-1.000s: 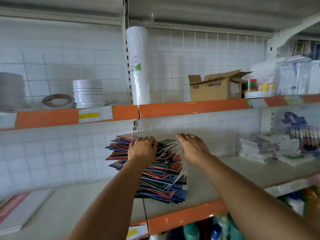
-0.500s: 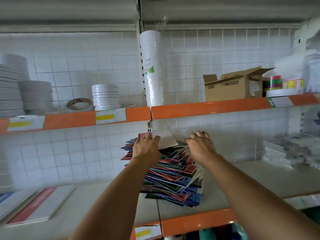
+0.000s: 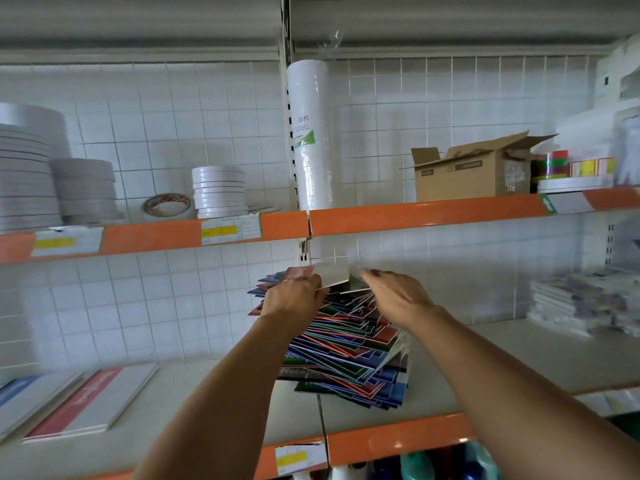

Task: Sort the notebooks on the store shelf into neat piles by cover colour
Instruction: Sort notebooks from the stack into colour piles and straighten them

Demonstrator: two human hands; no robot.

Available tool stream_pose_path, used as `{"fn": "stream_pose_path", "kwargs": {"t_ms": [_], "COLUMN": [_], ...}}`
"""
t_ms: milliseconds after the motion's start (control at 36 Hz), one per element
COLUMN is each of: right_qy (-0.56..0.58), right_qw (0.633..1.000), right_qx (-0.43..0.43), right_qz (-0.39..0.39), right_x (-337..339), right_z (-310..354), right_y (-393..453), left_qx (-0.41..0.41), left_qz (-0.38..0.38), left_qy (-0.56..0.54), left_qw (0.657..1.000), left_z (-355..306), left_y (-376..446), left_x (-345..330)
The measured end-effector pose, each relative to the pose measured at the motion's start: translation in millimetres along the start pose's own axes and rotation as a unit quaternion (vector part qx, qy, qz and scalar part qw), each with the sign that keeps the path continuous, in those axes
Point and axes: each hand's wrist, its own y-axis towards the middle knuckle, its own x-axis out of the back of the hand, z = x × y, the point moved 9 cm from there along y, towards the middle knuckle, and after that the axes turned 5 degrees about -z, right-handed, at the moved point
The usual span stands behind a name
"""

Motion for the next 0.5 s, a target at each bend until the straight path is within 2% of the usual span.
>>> {"fn": "stream_pose_path", "kwargs": {"t_ms": [250, 500], "right_qy": [-0.054, -0.005], "right_qw": [0.997, 0.999], "right_qx": [0.054, 0.05], "right_qz": [-0.021, 0.015], "right_x": [2, 15], "right_z": [15, 24], "right_y": [0, -11], "left_qx": [0.023, 0.077], "left_qz": [-0.03, -0.086], "left_qy": [-0.014, -0.035], "left_qw": [0.999, 0.993], "left_z": [9, 27], "left_y": [-7, -31], "left_x": [7, 25]}}
